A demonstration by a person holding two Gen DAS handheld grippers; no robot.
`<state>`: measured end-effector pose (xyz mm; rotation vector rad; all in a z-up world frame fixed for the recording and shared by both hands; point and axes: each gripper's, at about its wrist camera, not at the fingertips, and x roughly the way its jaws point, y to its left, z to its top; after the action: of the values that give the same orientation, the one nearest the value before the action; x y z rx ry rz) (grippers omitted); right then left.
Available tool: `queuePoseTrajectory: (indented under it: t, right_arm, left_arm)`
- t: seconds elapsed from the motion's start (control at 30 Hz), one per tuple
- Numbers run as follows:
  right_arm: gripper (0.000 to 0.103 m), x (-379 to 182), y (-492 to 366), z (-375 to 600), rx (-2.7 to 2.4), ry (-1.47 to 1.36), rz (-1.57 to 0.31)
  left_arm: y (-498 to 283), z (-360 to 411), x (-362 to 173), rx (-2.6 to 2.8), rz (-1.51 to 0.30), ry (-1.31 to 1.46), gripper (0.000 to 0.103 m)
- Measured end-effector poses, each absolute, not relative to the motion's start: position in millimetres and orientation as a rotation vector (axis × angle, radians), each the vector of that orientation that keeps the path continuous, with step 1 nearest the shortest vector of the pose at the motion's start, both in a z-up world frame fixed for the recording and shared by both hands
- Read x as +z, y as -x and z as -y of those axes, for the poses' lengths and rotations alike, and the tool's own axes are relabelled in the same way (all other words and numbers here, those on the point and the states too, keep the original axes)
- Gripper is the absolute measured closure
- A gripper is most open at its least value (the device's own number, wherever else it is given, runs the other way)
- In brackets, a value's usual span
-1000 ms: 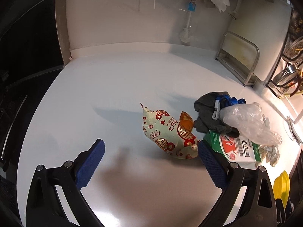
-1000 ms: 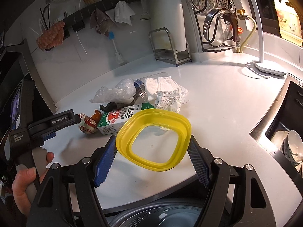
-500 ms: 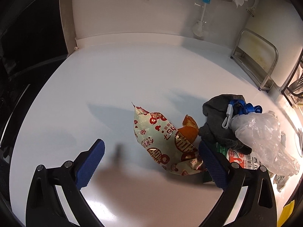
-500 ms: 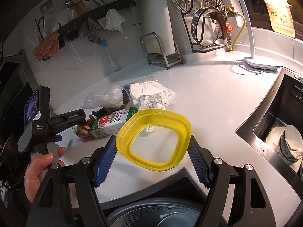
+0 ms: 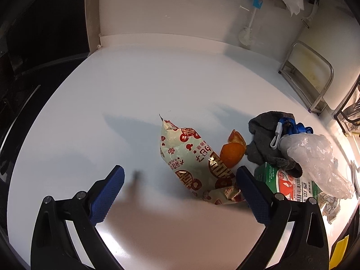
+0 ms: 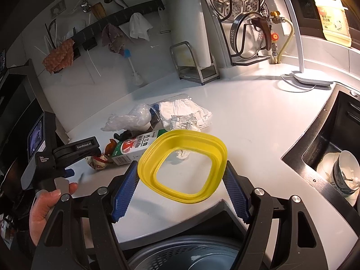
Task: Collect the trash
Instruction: 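Grasp the red-patterned snack wrapper with the left tool while the right tool holds the yellow ring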
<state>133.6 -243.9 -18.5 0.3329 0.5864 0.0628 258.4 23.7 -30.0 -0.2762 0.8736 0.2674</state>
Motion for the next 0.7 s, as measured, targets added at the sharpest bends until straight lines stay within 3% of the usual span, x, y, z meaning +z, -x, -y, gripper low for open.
queuePoseTrajectory:
  t: [0.47, 0.7]
  right_arm:
    - [0.032, -18.9, -132.8, 244.2, 0.069, -0.335, -0.573]
    - [0.032, -17.6, -130.1, 243.6, 0.071, -0.334, -0.564]
  left_arm:
    - [-262.6, -30.5, -32.9, 0.271, -0.884, 0.307, 0.007]
    - [-263.5, -30.7, -37.3, 0.151, -0.905, 0.342, 0.052]
